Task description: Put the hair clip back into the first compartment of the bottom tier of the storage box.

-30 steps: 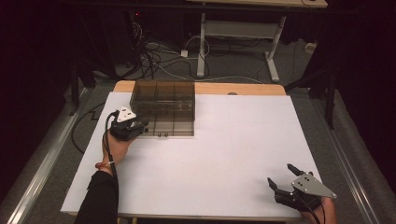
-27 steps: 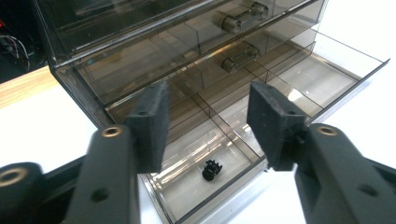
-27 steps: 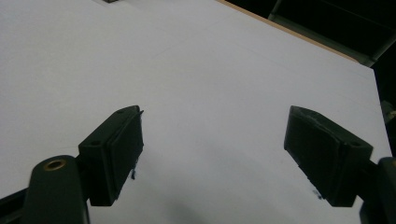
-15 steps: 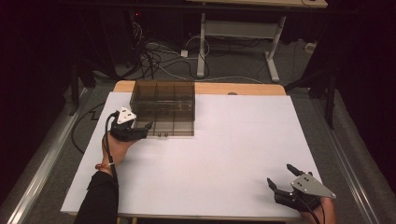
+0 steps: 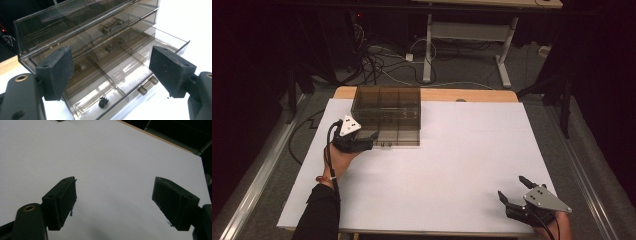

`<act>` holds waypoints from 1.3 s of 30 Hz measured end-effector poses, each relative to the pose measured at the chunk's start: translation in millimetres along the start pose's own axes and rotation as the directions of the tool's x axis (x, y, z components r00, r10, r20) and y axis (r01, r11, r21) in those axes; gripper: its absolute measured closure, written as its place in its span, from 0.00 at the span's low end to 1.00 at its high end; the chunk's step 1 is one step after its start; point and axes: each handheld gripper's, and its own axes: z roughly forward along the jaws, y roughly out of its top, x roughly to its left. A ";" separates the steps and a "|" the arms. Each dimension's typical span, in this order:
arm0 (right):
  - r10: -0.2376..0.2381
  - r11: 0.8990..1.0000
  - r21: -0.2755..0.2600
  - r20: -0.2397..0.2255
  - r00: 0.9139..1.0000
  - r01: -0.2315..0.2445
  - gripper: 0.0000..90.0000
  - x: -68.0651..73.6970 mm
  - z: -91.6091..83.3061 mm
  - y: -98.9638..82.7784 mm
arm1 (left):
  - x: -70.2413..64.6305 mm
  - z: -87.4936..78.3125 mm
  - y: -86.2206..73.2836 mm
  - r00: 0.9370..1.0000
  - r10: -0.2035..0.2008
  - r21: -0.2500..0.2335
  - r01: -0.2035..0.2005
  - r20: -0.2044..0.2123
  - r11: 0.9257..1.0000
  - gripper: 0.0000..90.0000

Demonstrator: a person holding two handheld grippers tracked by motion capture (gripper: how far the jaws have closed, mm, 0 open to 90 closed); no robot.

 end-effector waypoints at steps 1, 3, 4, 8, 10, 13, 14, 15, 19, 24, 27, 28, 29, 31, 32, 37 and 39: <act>-0.001 1.000 -0.001 0.000 1.000 0.001 0.22 0.0 0.0 0.0 | -1.0 -0.5 0.6 1.000 0.005 -0.002 -0.005 -0.003 1.000 0.20; -0.001 1.000 -0.001 -0.001 1.000 0.001 0.22 -0.1 0.0 0.0 | -2.2 -1.5 1.6 1.000 0.006 -0.010 -0.006 0.007 1.000 0.20; -0.002 1.000 -0.001 0.000 1.000 0.002 0.22 -0.2 0.0 0.1 | -3.2 -1.9 2.2 1.000 0.012 -0.010 -0.012 0.004 1.000 0.20; -0.003 1.000 -0.002 0.001 1.000 0.003 0.22 -0.2 -0.3 0.1 | -7.9 -2.6 5.0 1.000 0.027 -0.019 -0.026 0.012 0.999 0.20; 0.000 1.000 -0.003 0.000 1.000 0.000 0.22 -0.1 -0.2 0.2 | -10.4 -3.1 6.3 0.999 0.035 -0.023 -0.035 0.014 0.999 0.20; 0.003 1.000 -0.004 0.000 1.000 -0.003 0.22 0.3 -0.4 0.4 | -13.5 -4.2 8.3 0.999 0.045 -0.031 -0.044 0.021 0.999 0.20; 0.000 1.000 -0.005 0.000 1.000 0.000 0.22 0.2 -0.4 0.4 | -13.9 -4.2 9.3 0.998 0.057 -0.041 -0.057 0.015 0.998 0.20; -0.001 1.000 -0.006 -0.001 1.000 0.001 0.22 0.4 -0.6 0.5 | -14.6 -4.5 9.9 0.998 0.062 -0.042 -0.061 0.015 0.997 0.20; 0.003 1.000 -0.005 -0.001 1.000 -0.003 0.22 1.0 -0.7 0.6 | -17.9 -5.2 11.9 0.997 0.071 -0.051 -0.070 0.021 0.996 0.20; 0.000 1.000 -0.007 -0.001 1.000 0.000 0.22 0.8 -0.9 0.8 | -22.3 -6.5 14.5 0.996 0.082 -0.058 -0.081 0.027 0.995 0.20; 0.003 1.000 -0.007 -0.002 1.000 -0.003 0.22 0.8 -0.9 1.0 | -26.3 -7.4 16.7 0.995 0.090 -0.066 -0.087 0.035 0.994 0.20; 0.000 1.000 -0.007 -0.002 1.000 0.000 0.22 1.0 -1.0 1.0 | -27.7 -7.9 17.5 0.995 0.097 -0.066 -0.094 0.037 0.993 0.20; -0.002 1.000 -0.007 -0.002 1.000 0.002 0.22 1.2 -1.1 1.1 | -29.5 -8.0 18.2 0.995 0.097 -0.071 -0.094 0.039 0.993 0.20; -0.001 1.000 -0.008 -0.003 1.000 0.001 0.22 1.4 -1.1 1.3 | -33.2 -8.6 19.3 0.995 0.089 -0.069 -0.085 0.055 0.994 0.20; 0.000 1.000 -0.008 -0.003 1.000 0.000 0.22 1.4 -1.2 1.3 | -34.8 -8.8 20.0 0.994 0.095 -0.069 -0.091 0.057 0.993 0.20; -0.001 1.000 -0.008 -0.004 1.000 0.001 0.22 1.8 -1.2 1.5 | -42.6 -9.6 24.0 0.991 0.116 -0.078 -0.110 0.074 0.991 0.20; 0.000 1.000 -0.009 -0.003 1.000 0.000 0.22 1.6 -1.4 1.5 | -45.6 -10.2 25.4 0.989 0.126 -0.081 -0.119 0.077 0.990 0.20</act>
